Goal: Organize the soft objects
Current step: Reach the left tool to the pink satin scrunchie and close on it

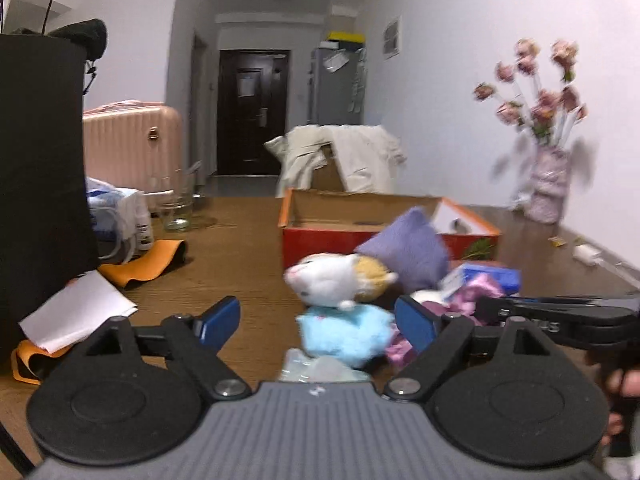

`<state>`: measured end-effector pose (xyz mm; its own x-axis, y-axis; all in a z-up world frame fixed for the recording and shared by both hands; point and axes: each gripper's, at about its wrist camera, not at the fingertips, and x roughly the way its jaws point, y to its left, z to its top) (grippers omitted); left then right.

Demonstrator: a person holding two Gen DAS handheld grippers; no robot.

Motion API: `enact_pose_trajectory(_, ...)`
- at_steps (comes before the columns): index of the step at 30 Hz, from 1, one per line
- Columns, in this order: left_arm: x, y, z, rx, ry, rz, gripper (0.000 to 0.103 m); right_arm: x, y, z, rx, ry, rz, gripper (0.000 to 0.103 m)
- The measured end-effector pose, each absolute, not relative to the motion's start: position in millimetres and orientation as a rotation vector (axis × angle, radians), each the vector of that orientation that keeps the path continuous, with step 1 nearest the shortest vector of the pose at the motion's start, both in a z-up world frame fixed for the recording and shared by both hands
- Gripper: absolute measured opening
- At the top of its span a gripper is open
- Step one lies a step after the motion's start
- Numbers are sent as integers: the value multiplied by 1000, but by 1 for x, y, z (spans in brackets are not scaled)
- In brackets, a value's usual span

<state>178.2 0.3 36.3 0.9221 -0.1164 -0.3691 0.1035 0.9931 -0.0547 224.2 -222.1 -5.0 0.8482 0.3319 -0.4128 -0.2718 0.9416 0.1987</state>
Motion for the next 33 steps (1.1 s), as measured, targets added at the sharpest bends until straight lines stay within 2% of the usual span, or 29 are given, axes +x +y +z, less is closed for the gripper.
enact_pose_trajectory(3, 151, -6, 38, -37, 352, -299, 86, 185, -225, 9, 136, 403, 364, 14)
enact_pose_trajectory(7, 129, -18, 26, -36, 400, -385, 86, 142, -234, 4, 193, 476, 395, 15)
enact_pose_trajectory(11, 132, -19, 3, -42, 499, -380, 85, 129, -240, -20, 217, 564, 340, 15)
enact_pose_trajectory(16, 139, -19, -14, -40, 534, -374, 82, 123, -245, -29, 244, 560, 331, 16)
enact_pose_trajectory(17, 141, -19, -16, -46, 531, -381, 79, 123, -245, -30, 244, 558, 332, 16)
enact_pose_trajectory(19, 150, -20, -20, -59, 561, -401, 64, 123, -245, -29, 247, 559, 331, 16)
enact_pose_trajectory(21, 155, -18, -22, -95, 596, -424, 44, 124, -244, -30, 238, 559, 332, 17)
enact_pose_trajectory(24, 160, -20, -25, -121, 623, -451, 25, 124, -245, -32, 240, 558, 330, 18)
enact_pose_trajectory(30, 160, -25, -27, -99, 620, -447, 11, 126, -246, -31, 242, 556, 338, 19)
enact_pose_trajectory(33, 159, -27, -21, -90, 600, -449, 9, 126, -245, -28, 234, 547, 339, 19)
